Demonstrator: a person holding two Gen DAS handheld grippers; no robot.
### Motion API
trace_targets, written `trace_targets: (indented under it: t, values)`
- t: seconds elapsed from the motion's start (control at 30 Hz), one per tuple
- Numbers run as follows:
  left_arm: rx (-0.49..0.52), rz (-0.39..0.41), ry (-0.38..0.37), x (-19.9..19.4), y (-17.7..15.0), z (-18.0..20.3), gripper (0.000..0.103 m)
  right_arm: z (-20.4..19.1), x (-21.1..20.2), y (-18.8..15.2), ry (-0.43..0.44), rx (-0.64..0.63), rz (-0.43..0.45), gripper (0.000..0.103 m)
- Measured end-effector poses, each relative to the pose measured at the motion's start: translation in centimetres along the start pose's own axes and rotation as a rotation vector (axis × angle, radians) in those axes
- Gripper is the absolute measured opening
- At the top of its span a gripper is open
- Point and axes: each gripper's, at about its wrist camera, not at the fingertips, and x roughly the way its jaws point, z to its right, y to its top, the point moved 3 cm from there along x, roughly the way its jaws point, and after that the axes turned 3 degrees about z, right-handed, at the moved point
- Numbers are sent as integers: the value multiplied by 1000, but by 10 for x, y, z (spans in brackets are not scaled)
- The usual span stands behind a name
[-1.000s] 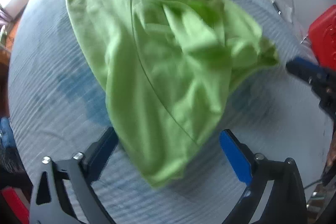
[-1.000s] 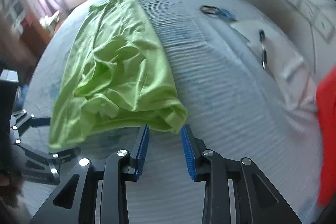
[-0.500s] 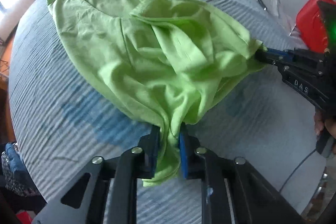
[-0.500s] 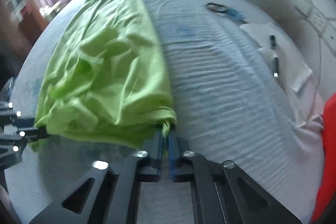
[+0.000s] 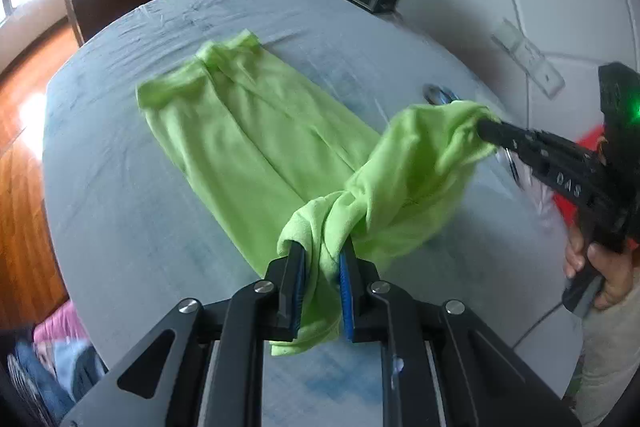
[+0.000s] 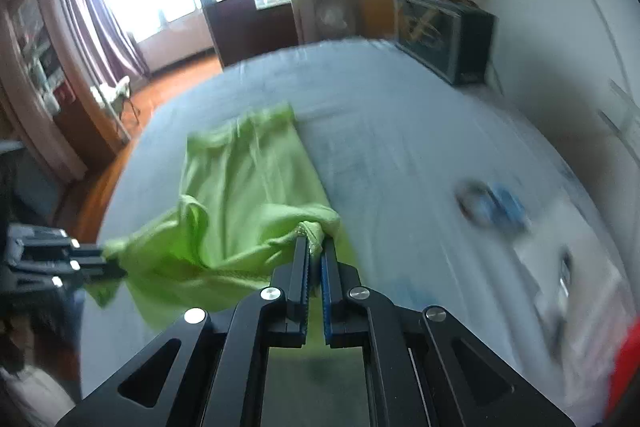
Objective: Fold clothes
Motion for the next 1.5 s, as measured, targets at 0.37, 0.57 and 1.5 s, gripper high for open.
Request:
trace_targets:
  t: [0.37, 0.57, 1.5]
  values:
    - [-124, -93, 11, 84, 117, -157, 15, -30, 229, 147, 59, -22, -132, 5]
    - [-187, -129, -58, 92, 131, -182, 82, -23, 266, 164, 60, 42, -185, 29]
    - [277, -223, 68, 151, 154, -196, 48, 14, 127, -9, -81, 643, -178, 34]
